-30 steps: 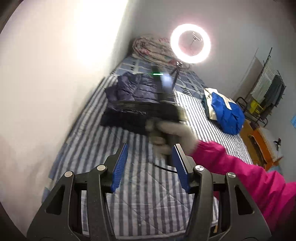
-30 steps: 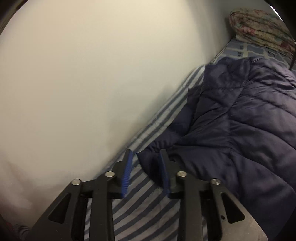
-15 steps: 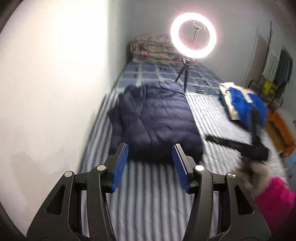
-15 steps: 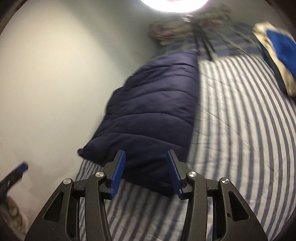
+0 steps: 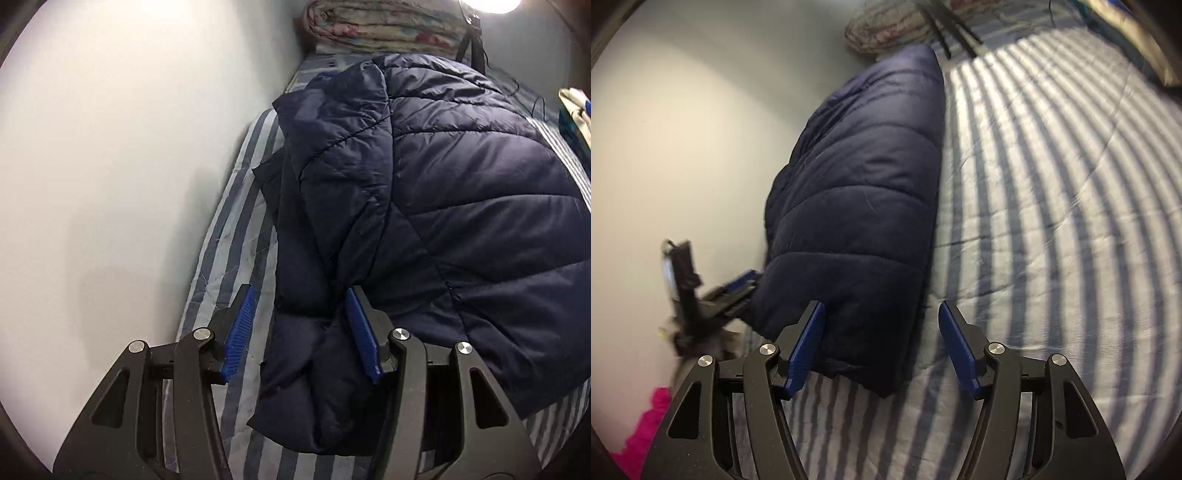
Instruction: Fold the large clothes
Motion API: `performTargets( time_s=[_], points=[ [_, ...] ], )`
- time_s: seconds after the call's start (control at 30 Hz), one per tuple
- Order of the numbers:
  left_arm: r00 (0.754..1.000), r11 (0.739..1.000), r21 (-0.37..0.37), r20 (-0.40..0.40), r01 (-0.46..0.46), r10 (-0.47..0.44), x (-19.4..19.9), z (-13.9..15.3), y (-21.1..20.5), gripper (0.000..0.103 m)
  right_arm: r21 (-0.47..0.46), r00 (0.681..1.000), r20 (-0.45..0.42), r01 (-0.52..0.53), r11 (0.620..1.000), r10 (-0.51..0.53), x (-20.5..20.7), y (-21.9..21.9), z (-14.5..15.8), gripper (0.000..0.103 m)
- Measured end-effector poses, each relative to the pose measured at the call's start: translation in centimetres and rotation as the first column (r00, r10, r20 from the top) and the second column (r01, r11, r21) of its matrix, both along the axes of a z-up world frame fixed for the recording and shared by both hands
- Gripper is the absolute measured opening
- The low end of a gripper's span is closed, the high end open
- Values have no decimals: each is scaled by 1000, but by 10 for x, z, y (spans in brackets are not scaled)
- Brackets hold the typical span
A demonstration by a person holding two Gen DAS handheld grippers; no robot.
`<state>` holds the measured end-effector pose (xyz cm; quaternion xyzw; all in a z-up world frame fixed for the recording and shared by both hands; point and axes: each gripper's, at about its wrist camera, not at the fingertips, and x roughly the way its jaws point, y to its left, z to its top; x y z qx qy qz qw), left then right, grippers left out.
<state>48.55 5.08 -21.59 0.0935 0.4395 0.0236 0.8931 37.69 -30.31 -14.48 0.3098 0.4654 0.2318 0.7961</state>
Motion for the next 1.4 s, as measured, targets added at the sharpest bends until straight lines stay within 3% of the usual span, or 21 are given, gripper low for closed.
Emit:
performTargets(
  time_s=[0.17, 0.2, 0.27, 0.37, 0.47, 0.7, 0.83, 0.97, 1.03, 1.13, 1.2, 1.27, 1.4],
  points=[
    [1000, 997, -73, 1, -14, 14, 0, -1, 14, 55, 75, 999, -17, -35, 997, 36, 8, 16, -9, 66],
    [1000, 997, -71, 0, -12, 12, -1, -1, 15, 55, 68, 999, -21, -46, 997, 48, 10, 21, -10, 63],
    [1000, 998, -66, -4, -5, 5, -2, -3, 18, 55, 41, 997, -34, -61, 997, 62, 13, 27, -8, 42],
    [1000, 995, -95, -24, -10, 8, -6, 2, 19, 55, 8, 997, -20, -75, 997, 75, 12, 28, 3, 31],
    [999, 993, -121, -45, -13, 8, -11, 5, 15, 55, -33, 996, -17, -86, 996, 85, 11, 29, 17, 26],
    [991, 985, -149, -83, 91, -104, -51, 12, -17, 54, -140, 990, -7, -142, 980, 143, -8, 5, 50, 24],
    [974, 969, -166, -105, 184, -202, -88, 12, -42, 54, -228, 981, -65, -192, 955, 182, -38, -15, 45, 24],
    [964, 962, -162, -115, 221, -241, -105, 22, -55, 54, -278, 974, -84, -227, 933, 212, -55, -23, 42, 25],
    [964, 956, -162, -70, 243, -257, -109, 43, -57, 54, -297, 973, -79, -229, 927, 215, -57, -26, 45, 34],
    [970, 954, -175, 29, 244, -243, -110, 82, -45, 54, -331, 973, -97, -231, 915, 211, -56, -35, 56, 39],
    [968, 957, -153, 85, 247, -236, -100, 103, -43, 54, -352, 980, -59, -199, 915, 190, -61, -49, 68, 39],
    [969, 964, -131, 117, 231, -217, -82, 112, -43, 54, -413, 988, 42, -118, 903, 149, -61, -55, 91, 39],
    [976, 973, -118, 115, 198, -184, -36, 104, -43, 54, -454, 974, 190, -23, 891, 121, -45, -48, 117, 39]
  ],
)
